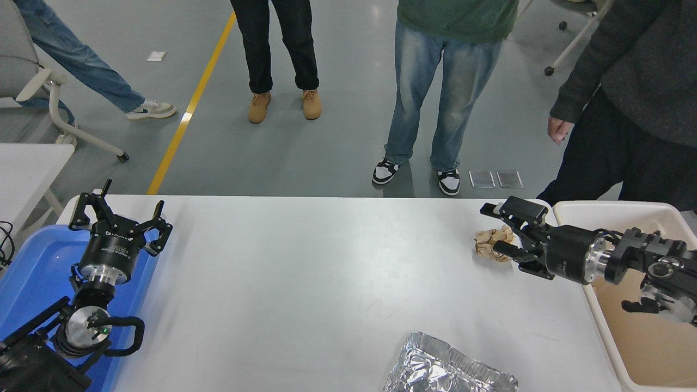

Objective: Clean the table surface

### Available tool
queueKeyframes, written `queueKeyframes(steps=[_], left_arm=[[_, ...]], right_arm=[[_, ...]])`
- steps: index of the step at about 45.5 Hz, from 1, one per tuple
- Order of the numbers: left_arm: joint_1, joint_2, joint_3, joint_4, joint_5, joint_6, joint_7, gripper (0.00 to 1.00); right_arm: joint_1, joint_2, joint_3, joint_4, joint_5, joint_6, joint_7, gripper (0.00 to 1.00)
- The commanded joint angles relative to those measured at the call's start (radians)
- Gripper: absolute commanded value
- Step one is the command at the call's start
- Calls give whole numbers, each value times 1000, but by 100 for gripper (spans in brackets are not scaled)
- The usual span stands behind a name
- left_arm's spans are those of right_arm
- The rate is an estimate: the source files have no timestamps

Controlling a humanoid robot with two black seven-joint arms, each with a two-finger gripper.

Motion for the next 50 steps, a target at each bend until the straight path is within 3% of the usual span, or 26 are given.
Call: queueKeyframes(steps=[1,9,20,26,35,41,50], left_arm=[[0,0,0,0,0,0,0,99],[0,0,0,0,0,0,0,99],[0,0,0,0,0,0,0,99],[0,1,0,0,0,0,0,99],[0,0,0,0,0,0,0,99],[0,0,0,0,0,0,0,99],[0,0,0,0,0,0,0,99]], right_arm=[[187,2,-241,55,-111,13,-7,99],[271,11,-369,72,-215,13,-6,99],[267,42,-392,73,-604,13,3,99],[274,40,-419,93,-730,12,20,99],[279,43,-444,105,-795,10,48,99],[285,43,-463,113,-928,3,59,99],[359,106,-579,130,-951,36,71,99]])
